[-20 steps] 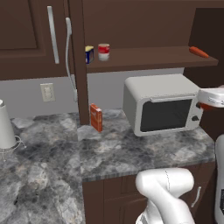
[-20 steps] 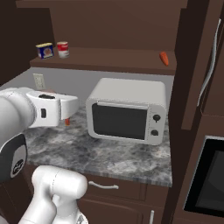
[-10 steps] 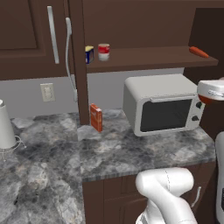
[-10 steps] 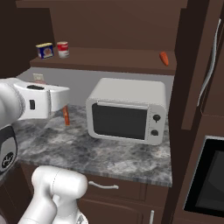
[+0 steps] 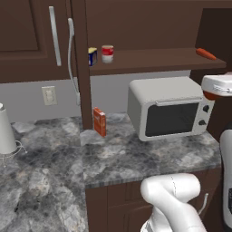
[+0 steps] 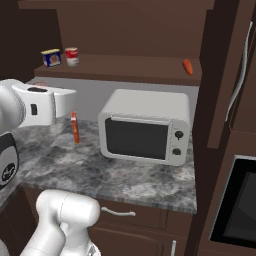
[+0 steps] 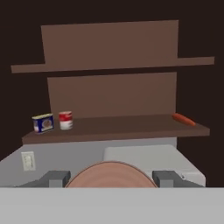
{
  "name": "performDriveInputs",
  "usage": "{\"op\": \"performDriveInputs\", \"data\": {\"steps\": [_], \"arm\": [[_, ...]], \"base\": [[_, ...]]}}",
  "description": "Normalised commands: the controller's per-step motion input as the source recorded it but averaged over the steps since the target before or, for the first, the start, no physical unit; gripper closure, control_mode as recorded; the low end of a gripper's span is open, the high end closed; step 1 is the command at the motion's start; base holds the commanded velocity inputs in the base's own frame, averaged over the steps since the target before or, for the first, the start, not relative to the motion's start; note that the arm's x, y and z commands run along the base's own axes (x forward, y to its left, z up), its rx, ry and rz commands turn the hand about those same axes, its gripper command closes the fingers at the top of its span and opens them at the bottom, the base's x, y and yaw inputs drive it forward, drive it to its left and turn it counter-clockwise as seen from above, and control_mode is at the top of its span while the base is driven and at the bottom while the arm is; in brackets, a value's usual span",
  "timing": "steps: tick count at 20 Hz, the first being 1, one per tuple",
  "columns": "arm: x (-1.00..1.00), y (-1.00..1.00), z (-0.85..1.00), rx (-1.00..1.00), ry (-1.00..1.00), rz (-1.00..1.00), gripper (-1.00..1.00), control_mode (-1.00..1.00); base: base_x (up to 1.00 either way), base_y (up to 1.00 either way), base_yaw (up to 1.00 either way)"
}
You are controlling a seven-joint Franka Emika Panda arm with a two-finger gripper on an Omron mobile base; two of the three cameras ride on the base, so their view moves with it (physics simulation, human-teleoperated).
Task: Pick the cans from the counter and place them in their designated side in the cabinet.
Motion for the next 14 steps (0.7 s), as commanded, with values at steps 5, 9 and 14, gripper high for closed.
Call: {"op": "performDriveInputs", "data": {"steps": [5,9,14], "arm": [[0.18,0.0,0.17,0.0,-0.03,0.01,1.0,-1.0],[0.23,0.02,0.14,0.0,-0.01,0.02,1.0,-1.0],[0.15,0.07,0.07,0.0,-0.01,0.02,1.0,-1.0]], "base": [[0.0,0.0,0.0],[0.0,0.0,0.0],[0.0,0.0,0.0]]}}
